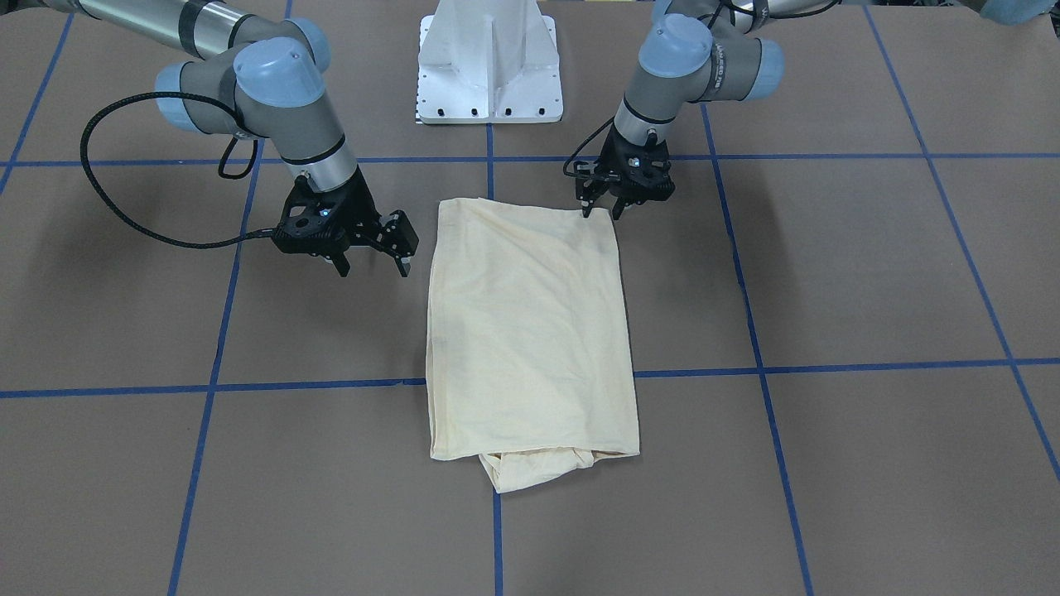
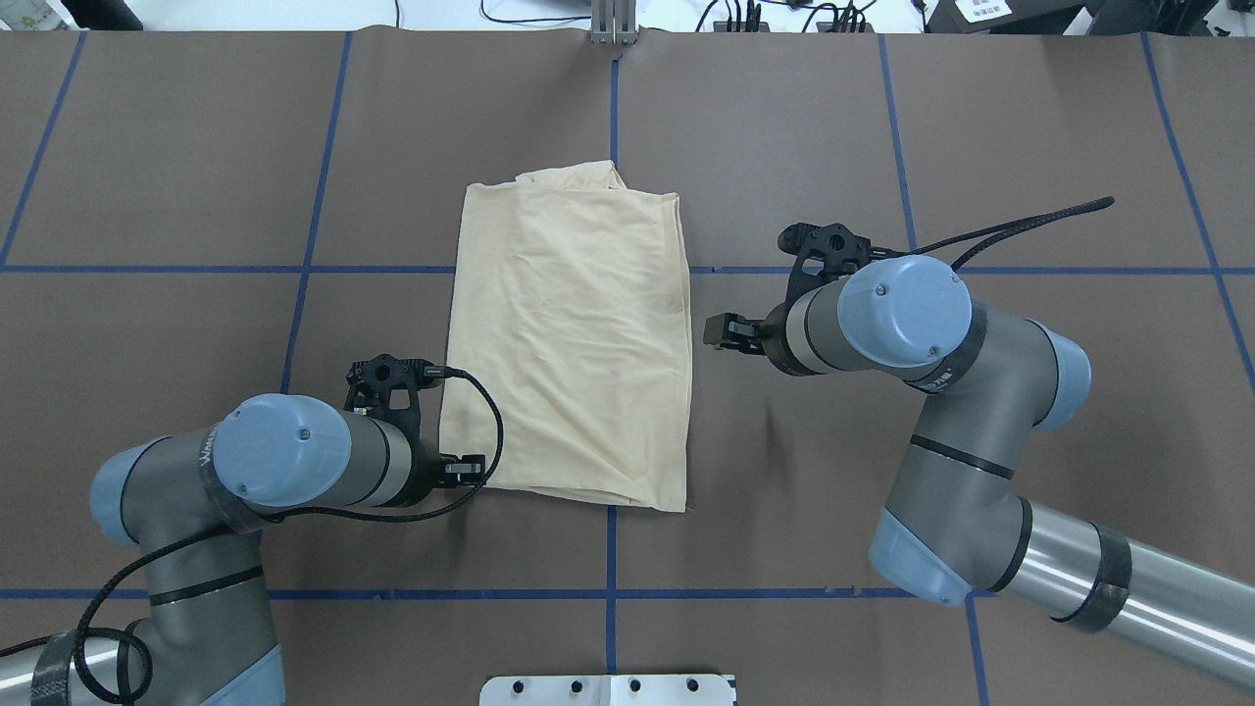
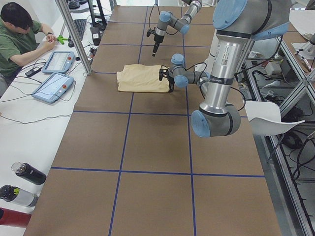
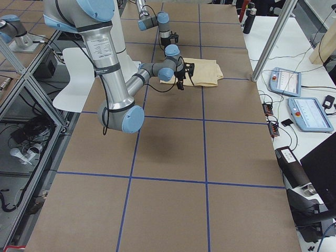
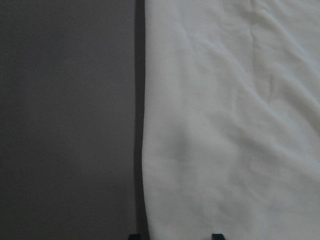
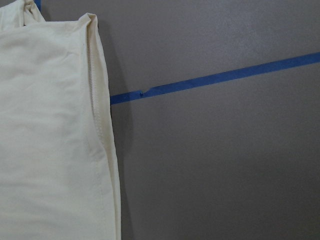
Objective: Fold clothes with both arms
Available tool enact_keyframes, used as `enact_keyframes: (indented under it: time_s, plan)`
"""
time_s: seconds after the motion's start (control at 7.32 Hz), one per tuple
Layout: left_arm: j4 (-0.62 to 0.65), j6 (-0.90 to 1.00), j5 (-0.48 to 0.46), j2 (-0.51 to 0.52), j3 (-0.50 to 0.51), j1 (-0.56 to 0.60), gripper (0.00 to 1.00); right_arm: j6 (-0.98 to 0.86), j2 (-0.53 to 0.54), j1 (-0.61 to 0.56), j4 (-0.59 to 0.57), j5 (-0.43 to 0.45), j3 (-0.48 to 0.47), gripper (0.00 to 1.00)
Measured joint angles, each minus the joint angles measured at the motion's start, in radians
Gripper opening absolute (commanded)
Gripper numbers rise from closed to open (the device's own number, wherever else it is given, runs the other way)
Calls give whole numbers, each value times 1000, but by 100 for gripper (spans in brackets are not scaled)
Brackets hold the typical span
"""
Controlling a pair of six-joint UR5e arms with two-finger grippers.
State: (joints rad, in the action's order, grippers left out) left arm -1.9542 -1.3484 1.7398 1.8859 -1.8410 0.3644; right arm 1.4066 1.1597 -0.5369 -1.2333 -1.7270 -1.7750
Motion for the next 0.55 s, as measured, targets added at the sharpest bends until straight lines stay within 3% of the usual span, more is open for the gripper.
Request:
enact_keyframes:
  time_s: [0.55]
  plan:
    - [-4,0,1,1,0,-8,48,0,-1,0,0,0,1,100]
